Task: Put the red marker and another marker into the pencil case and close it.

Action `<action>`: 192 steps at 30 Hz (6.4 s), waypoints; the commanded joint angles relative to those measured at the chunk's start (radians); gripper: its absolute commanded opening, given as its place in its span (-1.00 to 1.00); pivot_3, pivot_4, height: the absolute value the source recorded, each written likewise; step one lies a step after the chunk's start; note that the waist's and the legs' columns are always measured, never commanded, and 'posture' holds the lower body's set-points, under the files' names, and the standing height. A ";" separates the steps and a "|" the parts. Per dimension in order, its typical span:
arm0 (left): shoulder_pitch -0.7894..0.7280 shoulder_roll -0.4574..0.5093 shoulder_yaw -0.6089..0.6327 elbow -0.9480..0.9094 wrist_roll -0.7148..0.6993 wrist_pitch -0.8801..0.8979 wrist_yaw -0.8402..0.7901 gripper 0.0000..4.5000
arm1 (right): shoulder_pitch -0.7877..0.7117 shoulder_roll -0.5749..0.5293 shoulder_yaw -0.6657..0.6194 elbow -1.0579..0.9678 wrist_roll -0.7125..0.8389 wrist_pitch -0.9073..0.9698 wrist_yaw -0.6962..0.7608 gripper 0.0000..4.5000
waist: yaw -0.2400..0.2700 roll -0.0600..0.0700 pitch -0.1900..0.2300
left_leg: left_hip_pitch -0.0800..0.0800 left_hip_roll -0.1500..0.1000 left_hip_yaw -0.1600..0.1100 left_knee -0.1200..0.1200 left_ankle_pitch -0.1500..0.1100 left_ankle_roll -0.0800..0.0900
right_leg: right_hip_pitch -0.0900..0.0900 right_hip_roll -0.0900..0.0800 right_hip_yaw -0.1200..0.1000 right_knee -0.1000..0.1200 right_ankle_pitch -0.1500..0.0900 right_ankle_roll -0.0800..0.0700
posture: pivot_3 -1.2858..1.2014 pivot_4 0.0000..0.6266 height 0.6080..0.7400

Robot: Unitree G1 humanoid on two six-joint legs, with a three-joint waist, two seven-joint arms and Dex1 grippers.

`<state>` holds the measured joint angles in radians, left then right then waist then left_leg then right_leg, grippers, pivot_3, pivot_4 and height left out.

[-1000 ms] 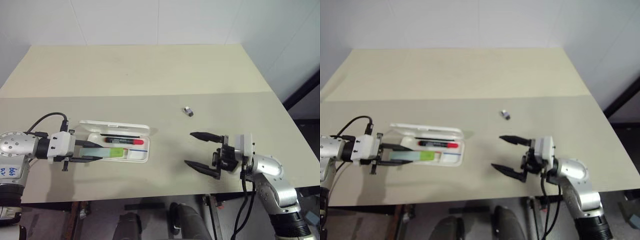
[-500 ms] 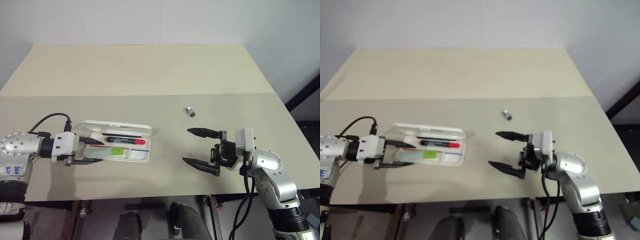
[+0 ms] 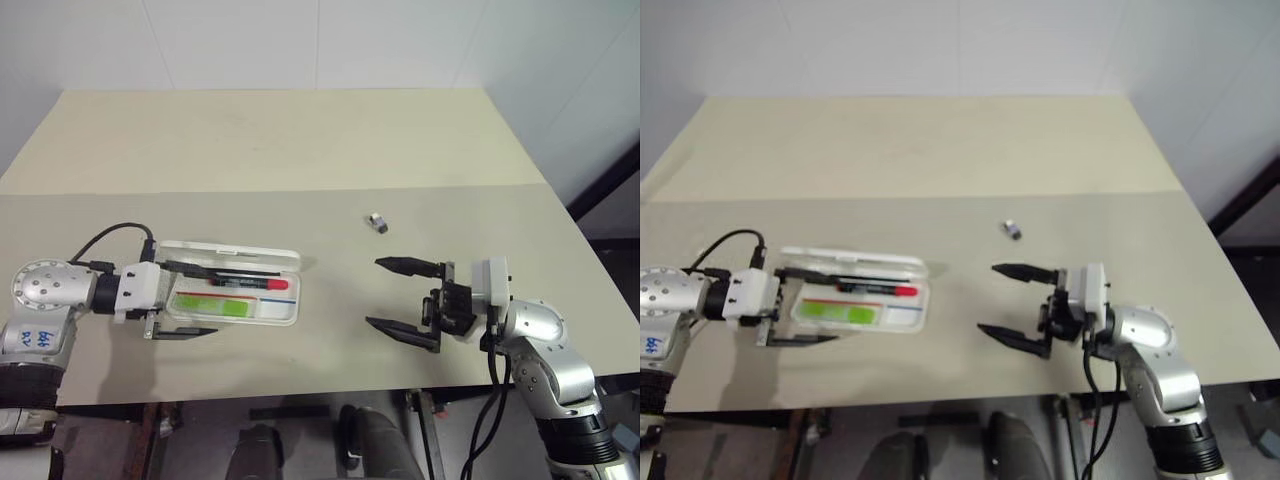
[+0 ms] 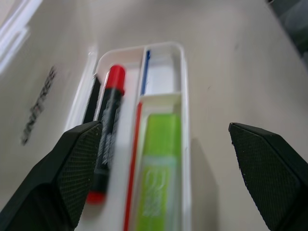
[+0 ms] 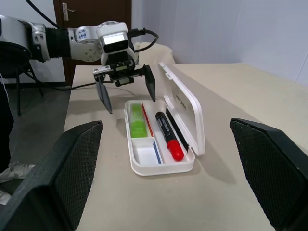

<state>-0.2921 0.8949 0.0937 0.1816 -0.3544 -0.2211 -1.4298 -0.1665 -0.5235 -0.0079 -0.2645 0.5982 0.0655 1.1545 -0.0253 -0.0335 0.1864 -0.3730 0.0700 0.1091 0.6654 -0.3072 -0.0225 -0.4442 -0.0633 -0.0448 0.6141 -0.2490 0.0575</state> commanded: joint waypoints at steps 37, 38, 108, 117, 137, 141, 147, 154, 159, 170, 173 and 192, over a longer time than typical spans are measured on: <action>0.245 0.044 0.528 -0.345 -0.501 0.644 0.156 0.99 | -0.662 0.237 0.129 0.803 -0.619 0.085 -0.658 1.00 | -0.012 0.000 0.000 | 0.002 -0.001 0.004 -0.001 0.000 -0.002 | -0.004 0.000 0.008 0.005 -0.002 -0.002 | 0.03 -0.52 1.00; 0.246 0.049 0.528 -0.341 -0.496 0.643 0.142 0.99 | -0.657 0.238 0.122 0.801 -0.618 0.065 -0.665 1.00 | -0.014 0.000 0.000 | 0.002 -0.001 0.004 -0.001 0.000 -0.002 | -0.004 0.000 0.009 0.005 -0.002 -0.002 | 0.03 -0.52 1.00; 0.224 -0.029 0.474 -0.311 -0.475 0.517 0.034 1.00 | -0.509 -0.113 0.100 -0.143 0.004 0.941 -0.108 -0.84 | -0.028 -0.009 -0.006 | -0.004 0.011 0.014 -0.015 -0.003 -0.010 | -0.021 0.015 0.017 -0.003 -0.005 -0.007 | 0.03 -0.52 1.00; 0.306 0.028 0.484 -0.179 -0.372 0.377 -0.135 1.00 | -0.572 -0.061 0.329 -0.153 -0.071 1.018 -0.242 -0.84 | -0.033 -0.010 -0.006 | 0.002 0.013 0.014 -0.014 -0.004 -0.011 | -0.021 0.019 0.023 0.002 -0.006 -0.010 | 0.03 -0.52 1.00; 0.501 0.058 0.587 -0.210 -0.376 0.303 -0.111 1.00 | -0.690 0.211 0.598 -0.034 -0.248 0.982 -0.396 -0.84 | -0.031 -0.012 -0.007 | 0.001 0.014 0.017 -0.013 -0.006 -0.012 | -0.022 0.017 0.022 0.004 -0.008 -0.012 | 0.03 -0.52 1.00; 0.517 0.049 0.599 -0.234 -0.382 0.308 -0.098 1.00 | -0.697 0.250 0.599 -0.008 -0.265 0.985 -0.415 -0.84 | -0.033 -0.012 -0.007 | 0.001 0.014 0.017 -0.012 -0.006 -0.012 | -0.022 0.017 0.022 0.005 -0.008 -0.012 | 0.03 -0.52 1.00; 0.517 0.043 0.607 -0.252 -0.384 0.315 -0.084 1.00 | -0.716 0.294 0.610 0.039 -0.285 0.975 -0.415 -0.84 | -0.035 -0.012 -0.007 | 0.002 0.014 0.017 -0.012 -0.006 -0.012 | -0.022 0.018 0.022 0.005 -0.008 -0.013 | 0.03 -0.52 1.00; 0.510 0.040 0.610 -0.259 -0.384 0.318 -0.076 1.00 | -0.717 0.344 0.619 0.056 -0.290 0.977 -0.416 -0.69 | -0.035 -0.012 -0.008 | 0.002 0.014 0.017 -0.012 -0.006 -0.013 | -0.022 0.018 0.022 0.006 -0.008 -0.013 | 0.03 -0.52 1.00; 0.501 0.039 0.607 -0.258 -0.383 0.318 -0.072 1.00 | -0.722 0.362 0.621 0.075 -0.299 0.969 -0.415 0.09 | -0.034 -0.013 -0.008 | 0.002 0.014 0.017 -0.012 -0.006 -0.013 | -0.022 0.018 0.022 0.006 -0.008 -0.013 | 0.03 -0.52 1.00; 0.477 0.027 0.595 -0.276 -0.388 0.328 -0.051 1.00 | -0.715 0.259 0.605 -0.009 -0.277 0.983 -0.351 0.99 | -0.034 -0.013 -0.008 | 0.002 0.014 0.017 -0.012 -0.007 -0.013 | -0.022 0.018 0.022 0.006 -0.008 -0.013 | 0.03 -0.52 1.00; 0.465 0.023 0.587 -0.273 -0.383 0.329 -0.046 1.00 | -0.715 0.242 0.598 -0.024 -0.266 0.978 -0.337 0.99 | -0.034 -0.013 -0.008 | 0.002 0.014 0.017 -0.012 -0.007 -0.013 | -0.022 0.019 0.022 0.006 -0.008 -0.013 | 0.03 -0.52 1.00; 0.371 0.001 0.593 -0.288 -0.427 0.383 0.032 1.00 | -0.670 0.105 0.472 -0.107 -0.130 0.948 -0.213 0.99 | -0.035 -0.013 -0.008 | 0.002 0.015 0.018 -0.011 -0.007 -0.013 | -0.022 0.019 0.023 0.007 -0.008 -0.013 | 0.03 -0.52 1.00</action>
<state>0.0846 0.9027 0.6652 -0.0807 -0.7576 0.1601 -1.4055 -0.8370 -0.4208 0.5012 -0.3236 0.4452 1.0412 0.9296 -0.0605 -0.0468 0.1782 -0.3705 0.0847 0.1268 0.6543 -0.3137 -0.0354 -0.4660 -0.0437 -0.0218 0.6214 -0.2570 0.0448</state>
